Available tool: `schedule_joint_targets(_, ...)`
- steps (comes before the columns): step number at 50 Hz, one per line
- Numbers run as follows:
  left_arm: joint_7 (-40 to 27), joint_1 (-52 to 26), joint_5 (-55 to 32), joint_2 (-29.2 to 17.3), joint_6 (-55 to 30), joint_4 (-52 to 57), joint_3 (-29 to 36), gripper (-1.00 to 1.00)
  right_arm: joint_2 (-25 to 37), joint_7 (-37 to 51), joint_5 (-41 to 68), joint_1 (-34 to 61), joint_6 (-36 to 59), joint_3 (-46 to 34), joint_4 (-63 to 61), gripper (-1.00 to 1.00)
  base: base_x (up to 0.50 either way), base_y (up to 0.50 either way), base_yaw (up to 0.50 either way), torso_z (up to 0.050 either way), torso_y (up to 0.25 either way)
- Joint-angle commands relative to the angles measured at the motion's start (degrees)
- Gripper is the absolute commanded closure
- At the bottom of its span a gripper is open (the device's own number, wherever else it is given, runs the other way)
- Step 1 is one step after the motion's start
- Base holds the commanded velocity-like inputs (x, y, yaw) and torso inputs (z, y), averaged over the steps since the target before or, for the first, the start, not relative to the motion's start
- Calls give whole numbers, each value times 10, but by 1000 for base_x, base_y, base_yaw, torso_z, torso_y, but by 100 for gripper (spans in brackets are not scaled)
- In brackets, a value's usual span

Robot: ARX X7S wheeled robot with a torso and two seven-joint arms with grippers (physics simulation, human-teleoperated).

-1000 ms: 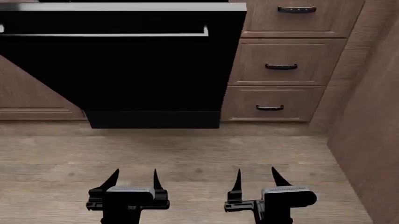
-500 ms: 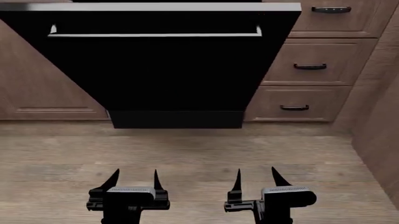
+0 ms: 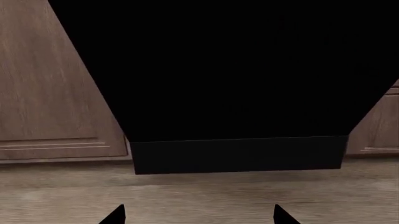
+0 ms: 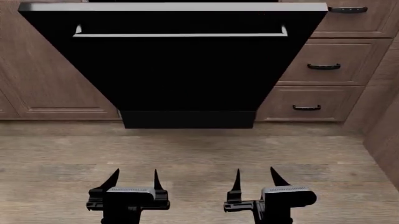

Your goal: Close the dishwasher door

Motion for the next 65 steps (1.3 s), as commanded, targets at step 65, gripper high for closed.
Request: schedule_joint_targets(65, -12, -4, -5, -7, 6, -6, 15, -100, 11, 7, 12, 4, 6, -16, -3, -100, 5, 0, 0, 0, 0)
